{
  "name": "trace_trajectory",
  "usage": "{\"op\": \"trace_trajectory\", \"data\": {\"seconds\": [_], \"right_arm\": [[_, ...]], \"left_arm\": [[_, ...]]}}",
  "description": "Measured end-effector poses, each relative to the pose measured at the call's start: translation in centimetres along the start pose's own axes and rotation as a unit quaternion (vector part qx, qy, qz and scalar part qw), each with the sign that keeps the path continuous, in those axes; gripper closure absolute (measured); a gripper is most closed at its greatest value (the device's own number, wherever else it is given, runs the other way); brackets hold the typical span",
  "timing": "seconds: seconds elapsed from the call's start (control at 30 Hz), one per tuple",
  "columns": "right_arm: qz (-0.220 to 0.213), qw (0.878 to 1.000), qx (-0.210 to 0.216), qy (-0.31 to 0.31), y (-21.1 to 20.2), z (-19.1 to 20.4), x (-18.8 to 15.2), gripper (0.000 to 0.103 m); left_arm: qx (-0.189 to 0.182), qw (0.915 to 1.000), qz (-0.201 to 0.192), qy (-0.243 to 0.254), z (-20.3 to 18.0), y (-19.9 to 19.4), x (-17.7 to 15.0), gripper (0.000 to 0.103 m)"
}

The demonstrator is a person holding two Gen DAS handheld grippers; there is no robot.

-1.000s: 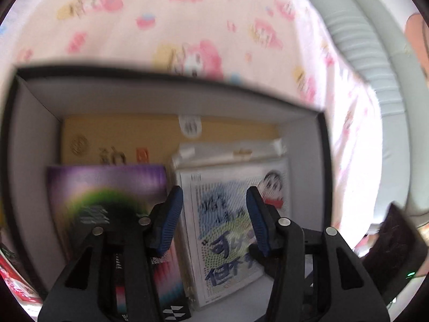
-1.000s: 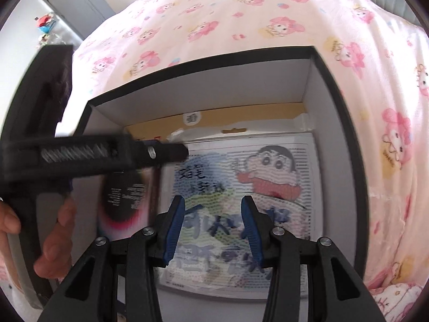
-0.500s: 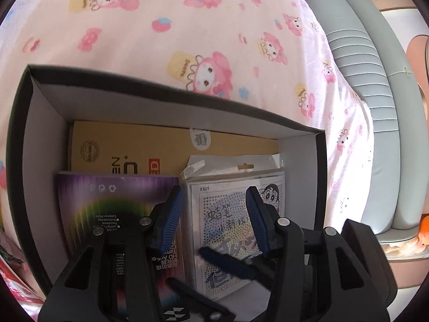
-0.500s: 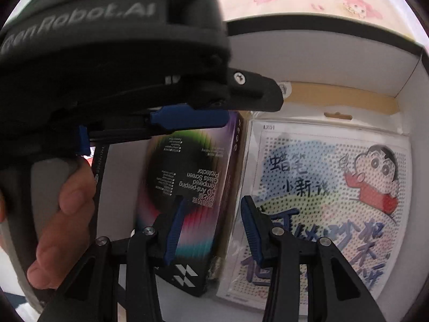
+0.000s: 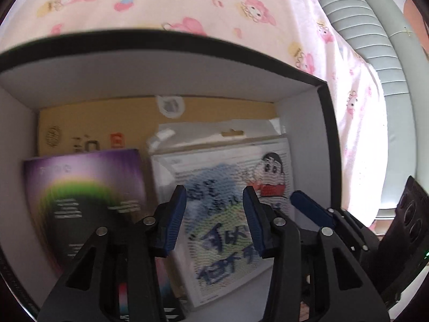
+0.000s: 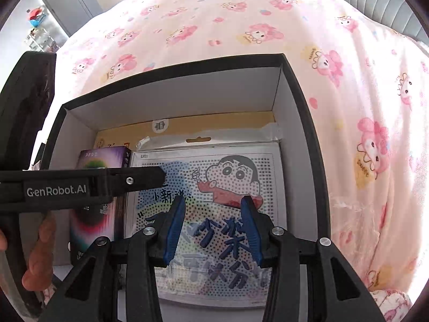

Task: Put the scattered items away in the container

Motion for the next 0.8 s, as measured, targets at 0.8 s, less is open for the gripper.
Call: {"op": "trace_trajectory", "data": {"seconds": [0.8], "right_arm": [[-0.126,0.989,0.014,-0.069,-13.5,7.5,-2.8,0.056]], "left_arm": [[0.065,0.9573,-0.279,0.036,-2.6,-18.7,-10.4,0.056]]}}
Point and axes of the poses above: each gripper's, at about its wrist camera, not at the fingertips, and y roughly the way its jaws point, z to its left, x to its top, the point moved 10 cm from there along y, roughly the way its jaws point, and after that the axes turned 11 degrees about x, right-handed, at the moved point
